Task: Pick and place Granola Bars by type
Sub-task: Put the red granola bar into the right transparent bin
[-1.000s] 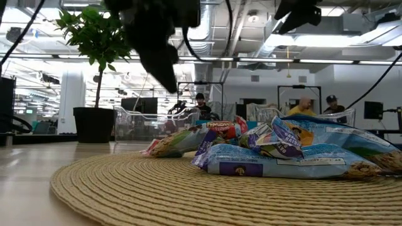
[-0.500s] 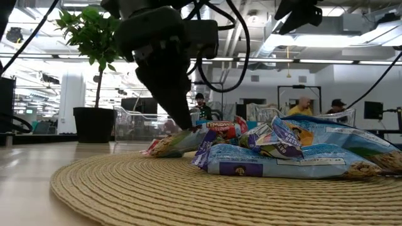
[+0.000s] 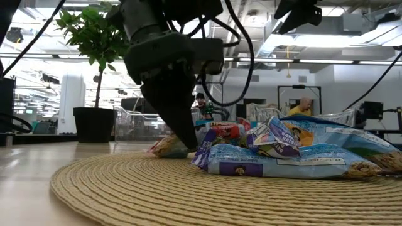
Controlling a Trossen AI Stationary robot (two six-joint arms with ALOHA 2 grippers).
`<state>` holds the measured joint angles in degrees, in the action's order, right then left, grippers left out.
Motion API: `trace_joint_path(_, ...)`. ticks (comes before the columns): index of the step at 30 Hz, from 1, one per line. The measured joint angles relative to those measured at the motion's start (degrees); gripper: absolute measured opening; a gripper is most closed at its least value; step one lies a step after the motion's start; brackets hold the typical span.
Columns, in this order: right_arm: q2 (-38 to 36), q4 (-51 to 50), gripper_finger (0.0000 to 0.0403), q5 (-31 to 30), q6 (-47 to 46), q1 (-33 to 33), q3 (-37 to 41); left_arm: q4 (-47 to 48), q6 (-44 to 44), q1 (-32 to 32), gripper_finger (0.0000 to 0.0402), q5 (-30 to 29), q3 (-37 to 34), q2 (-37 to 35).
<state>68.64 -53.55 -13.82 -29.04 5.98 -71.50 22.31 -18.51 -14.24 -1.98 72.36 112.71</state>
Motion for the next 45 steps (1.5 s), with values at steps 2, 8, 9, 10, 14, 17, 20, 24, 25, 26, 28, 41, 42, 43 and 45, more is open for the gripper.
trace_joint_path(2, 0.0, 0.0, 0.0224, 0.2, 0.0, 0.0, 0.0, 0.3, -0.4, 0.0, 0.0145, -0.2, 0.0, 0.0)
trace_joint_path(8, 0.0, 0.1, 0.0224, 0.4, 0.0, 0.0, 0.0, 1.3, -3.4, 0.1, 0.0072, 0.2, 0.0, -1.2)
trace_joint_path(9, 0.0, 0.2, 0.0224, 0.4, -0.1, 0.0, 0.0, 1.5, -4.2, 0.3, 0.0058, -0.1, 0.0, -1.9)
trace_joint_path(10, 0.0, 0.4, 0.0224, 0.4, -0.5, 0.0, 0.0, 1.6, -4.8, 0.5, 0.0046, -0.7, 0.0, -2.9)
trace_joint_path(14, 0.0, 1.8, 0.0224, 0.4, -3.9, 0.0, 0.0, 3.5, -7.9, 2.6, 0.0016, -4.7, 0.0, -7.7)
trace_joint_path(17, 0.0, 4.6, 0.0224, 0.4, -7.9, -0.1, 0.0, 3.8, -10.9, 4.6, 0.0019, -8.6, 0.0, -12.4)
trace_joint_path(20, 0.0, 7.8, 0.0224, 0.4, -10.5, -0.8, 0.0, 3.6, -14.0, 6.9, 0.0035, -13.1, 0.0, -17.2)
trace_joint_path(24, 0.0, 13.2, 0.0224, 0.3, -12.1, -2.5, 0.0, -0.2, -15.5, 9.8, 0.0042, -17.5, 0.0, -23.6)
trace_joint_path(25, 0.0, 15.1, 0.0224, 0.2, -12.1, -3.0, 0.0, -1.2, -15.5, 10.5, 0.0041, -17.9, 0.0, -24.8)
trace_joint_path(26, 0.0, 17.1, 0.0224, 0.2, -12.1, -3.4, 0.0, -2.5, -15.2, 11.2, 0.0039, -18.3, 0.0, -25.9)
trace_joint_path(28, 0.0, 21.2, 0.0224, 0.3, -12.1, -4.4, 0.0, -4.9, -14.2, 12.1, 0.0033, -18.2, 0.0, -27.7)
trace_joint_path(41, 4.7, 35.6, 0.0224, 13.1, -11.0, -10.0, 0.0, -14.0, -12.1, 13.6, 0.0032, -14.1, 0.1, -29.8)
trace_joint_path(42, 5.8, 36.9, 0.0224, 14.5, -11.0, -10.0, 0.0, -14.3, -12.1, 13.6, 0.0032, -13.7, 0.1, -29.8)
trace_joint_path(43, 6.9, 39.0, 0.0224, 14.9, -10.6, -9.9, 0.0, -14.5, -12.1, 13.6, 0.0033, -13.1, 0.1, -29.8)
trace_joint_path(45, 8.3, 40.5, 0.0224, 15.3, -9.7, -10.0, 0.0, -14.2, -12.1, 13.5, 0.0033, -12.7, 0.0, -29.8)
